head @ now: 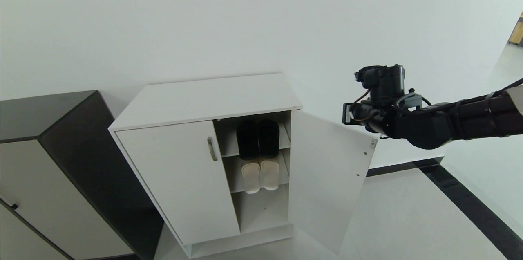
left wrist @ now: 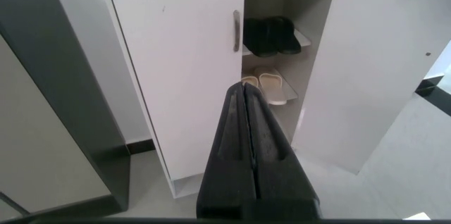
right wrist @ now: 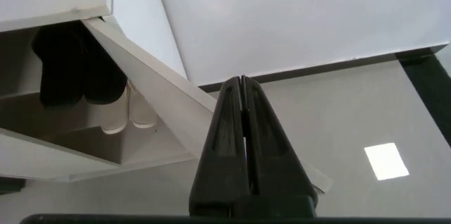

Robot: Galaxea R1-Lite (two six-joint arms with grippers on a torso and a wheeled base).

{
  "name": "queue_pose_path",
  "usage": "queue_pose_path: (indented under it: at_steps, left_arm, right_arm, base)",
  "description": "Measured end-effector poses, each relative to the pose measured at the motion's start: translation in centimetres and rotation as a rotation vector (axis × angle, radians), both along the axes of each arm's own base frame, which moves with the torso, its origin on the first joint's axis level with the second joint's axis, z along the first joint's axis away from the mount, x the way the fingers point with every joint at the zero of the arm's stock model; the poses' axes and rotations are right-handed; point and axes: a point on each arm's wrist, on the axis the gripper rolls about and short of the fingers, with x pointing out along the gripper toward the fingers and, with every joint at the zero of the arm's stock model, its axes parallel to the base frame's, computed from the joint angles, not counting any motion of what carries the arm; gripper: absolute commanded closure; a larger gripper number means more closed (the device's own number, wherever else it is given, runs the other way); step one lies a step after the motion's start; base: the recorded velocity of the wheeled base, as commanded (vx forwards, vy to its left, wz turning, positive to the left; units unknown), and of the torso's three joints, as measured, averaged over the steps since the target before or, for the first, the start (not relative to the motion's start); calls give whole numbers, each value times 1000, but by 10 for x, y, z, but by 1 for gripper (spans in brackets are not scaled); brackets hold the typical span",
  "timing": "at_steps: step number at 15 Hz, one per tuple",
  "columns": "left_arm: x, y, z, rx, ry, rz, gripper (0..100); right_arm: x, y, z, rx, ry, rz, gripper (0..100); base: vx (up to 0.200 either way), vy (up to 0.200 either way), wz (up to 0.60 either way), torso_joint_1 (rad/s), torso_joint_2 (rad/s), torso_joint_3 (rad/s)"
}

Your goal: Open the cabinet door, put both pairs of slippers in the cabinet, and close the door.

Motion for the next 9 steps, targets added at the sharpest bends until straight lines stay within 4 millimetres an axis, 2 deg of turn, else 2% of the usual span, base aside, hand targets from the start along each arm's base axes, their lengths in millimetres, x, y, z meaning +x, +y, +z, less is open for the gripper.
queue_pose_path:
  at_steps: [9]
  left_arm:
    - [0,0,0,0,-1,0,100]
  right_arm:
    - [19,1,-33,-11,65,-20,100]
  base:
    - [0,0,0,0,0,0]
